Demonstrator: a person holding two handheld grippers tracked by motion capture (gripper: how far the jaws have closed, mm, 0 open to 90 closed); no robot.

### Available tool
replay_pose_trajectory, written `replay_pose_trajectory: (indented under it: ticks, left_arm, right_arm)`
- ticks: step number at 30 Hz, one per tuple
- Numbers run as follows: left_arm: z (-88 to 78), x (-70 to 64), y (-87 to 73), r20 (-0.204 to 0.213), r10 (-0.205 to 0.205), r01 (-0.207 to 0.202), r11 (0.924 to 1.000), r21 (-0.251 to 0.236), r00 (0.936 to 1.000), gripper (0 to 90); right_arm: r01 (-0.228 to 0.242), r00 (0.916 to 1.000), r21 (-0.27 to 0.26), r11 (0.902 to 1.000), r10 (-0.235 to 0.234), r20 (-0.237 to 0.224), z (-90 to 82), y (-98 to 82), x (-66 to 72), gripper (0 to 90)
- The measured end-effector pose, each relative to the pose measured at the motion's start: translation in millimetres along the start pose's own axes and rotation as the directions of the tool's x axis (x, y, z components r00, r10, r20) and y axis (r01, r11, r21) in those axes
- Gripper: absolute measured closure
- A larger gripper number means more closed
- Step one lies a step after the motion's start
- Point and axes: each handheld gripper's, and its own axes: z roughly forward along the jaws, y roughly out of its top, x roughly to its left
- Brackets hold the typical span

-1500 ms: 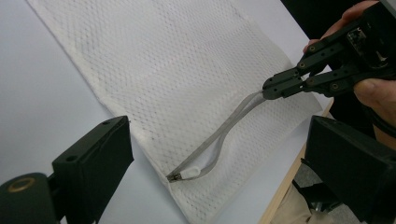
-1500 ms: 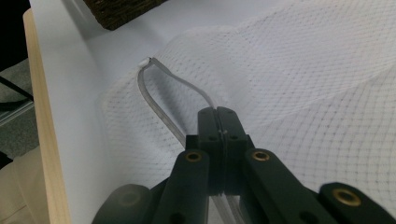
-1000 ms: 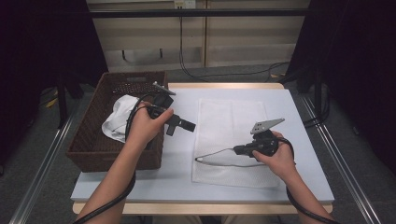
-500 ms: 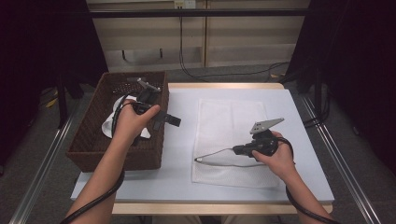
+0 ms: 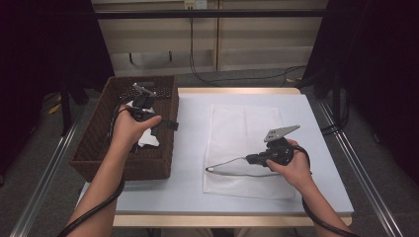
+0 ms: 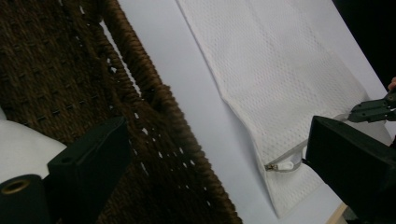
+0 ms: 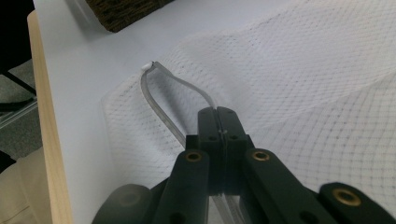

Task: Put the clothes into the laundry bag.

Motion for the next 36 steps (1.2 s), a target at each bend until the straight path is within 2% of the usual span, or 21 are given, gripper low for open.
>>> replay_pose_trajectory:
  ticks: [1, 2, 5, 7, 8, 11, 13, 17, 18, 19, 23, 24, 26, 27, 29, 32, 33, 36]
  left_arm:
    - [-0.9, 2.7, 0.1, -0.01, 0.002, -0.002, 1.0, 0.006, 0.9999, 6.4]
    - [-0.4, 3.8, -0.3, -0.022, -0.025, 0.024, 0.9996, -0.017, 0.9995, 6.4]
    - [-4.3, 11.5, 0.2, -0.025, -0.004, 0.003, 1.0, -0.005, 0.9997, 6.9]
    - [-5.0, 14.2, 0.1, -0.033, -0.029, 0.028, 0.9995, -0.017, 0.999, 7.3]
    - [-5.7, 16.8, 0.2, -0.048, -0.015, 0.014, 0.9998, -0.012, 0.9987, 7.6]
    - [-6.5, 21.6, -0.1, -0.074, -0.034, 0.033, 0.9992, -0.024, 0.9967, 8.2]
    - [-7.6, 26.8, -0.5, -0.101, -0.014, 0.014, 0.9999, -0.008, 0.9947, 8.5]
    - [-6.9, 34.0, -1.9, -0.114, -0.042, 0.04, 0.999, -0.021, 0.9926, 8.7]
    - [-7.5, 36.4, -1.8, -0.119, -0.031, 0.029, 0.9995, -0.015, 0.9925, 9.0]
    - [-7.2, 38.0, -2.1, -0.124, -0.046, 0.043, 0.9987, -0.026, 0.9912, 9.0]
    - [-7.9, 44.3, -2.7, -0.141, -0.039, 0.036, 0.9991, -0.024, 0.9892, 9.0]
    - [-7.0, 45.0, -3.4, -0.144, -0.053, 0.049, 0.9983, -0.032, 0.9881, 9.0]
    - [-7.2, 48.5, -3.9, -0.168, -0.042, 0.038, 0.9988, -0.032, 0.9849, 9.1]
    - [-6.2, 48.8, -4.3, -0.171, -0.058, 0.051, 0.9975, -0.049, 0.9835, 9.4]
    - [-7.1, 53.7, -5.1, -0.172, -0.055, 0.048, 0.9979, -0.042, 0.9835, 9.5]
    - [-4.7, 58.0, -6.9, -0.189, -0.081, 0.072, 0.996, -0.052, 0.9786, 9.2]
    - [-4.7, 61.1, -7.8, -0.194, -0.068, 0.062, 0.9974, -0.037, 0.9786, 9.2]
    - [-3.6, 65.6, -9.3, -0.197, -0.076, 0.07, 0.9969, -0.037, 0.9774, 9.2]
  right_arm:
    - [-0.001, 1.0, -0.001, 1.0, 0.001, 0.002, 0.3, -0.2, 0.2, 90.0]
    - [-0.001, 1.0, -0.002, 1.0, 0.001, 0.002, 0.2, -0.2, 0.3, 90.0]
    - [-0.001, 1.0, -0.005, 1.0, 0.001, -0.003, -0.7, 0.0, 0.6, 90.0]
    - [0.001, 1.0, -0.006, 1.0, -0.001, -0.001, -0.9, 0.1, 1.0, 90.0]
    - [0.002, 1.0, -0.005, 1.0, -0.002, -0.001, -0.9, 0.2, 1.3, 90.0]
    - [0.002, 1.0, -0.006, 1.0, -0.002, -0.004, -0.7, -0.3, 1.4, 90.0]
    - [0.0, 1.0, -0.006, 1.0, 0.0, -0.004, -1.0, -0.5, 1.3, 90.0]
    - [-0.001, 1.0, -0.003, 1.0, 0.001, 0.001, -0.5, -0.5, 2.2, 90.0]
    - [-0.001, 1.0, -0.003, 1.0, 0.001, -0.002, -0.3, -0.6, 2.2, 90.0]
    - [-0.001, 1.0, -0.002, 1.0, 0.001, -0.002, -0.1, -0.7, 2.2, 90.0]
    - [0.0, 1.0, -0.002, 1.0, 0.0, 0.0, 0.2, -0.6, 2.3, 90.0]
    - [0.0, 1.0, -0.002, 1.0, 0.0, -0.001, 0.1, -0.6, 2.3, 90.0]
    - [0.001, 1.0, -0.002, 1.0, -0.001, 0.0, 0.1, -0.6, 2.2, 90.0]
    - [0.001, 1.0, -0.001, 1.0, -0.001, 0.0, 0.3, -0.6, 2.3, 90.0]
    - [0.001, 1.0, -0.001, 1.0, -0.001, 0.001, 0.6, -0.8, 2.3, 90.0]
    - [-0.005, 1.0, 0.0, 1.0, 0.005, -0.006, 0.8, -1.3, 1.8, 90.0]
    - [-0.008, 1.0, 0.001, 1.0, 0.008, -0.005, 0.8, -1.5, 1.7, 90.0]
    - [-0.009, 1.0, -0.001, 1.0, 0.009, -0.004, 1.0, -2.0, 1.0, 90.0]
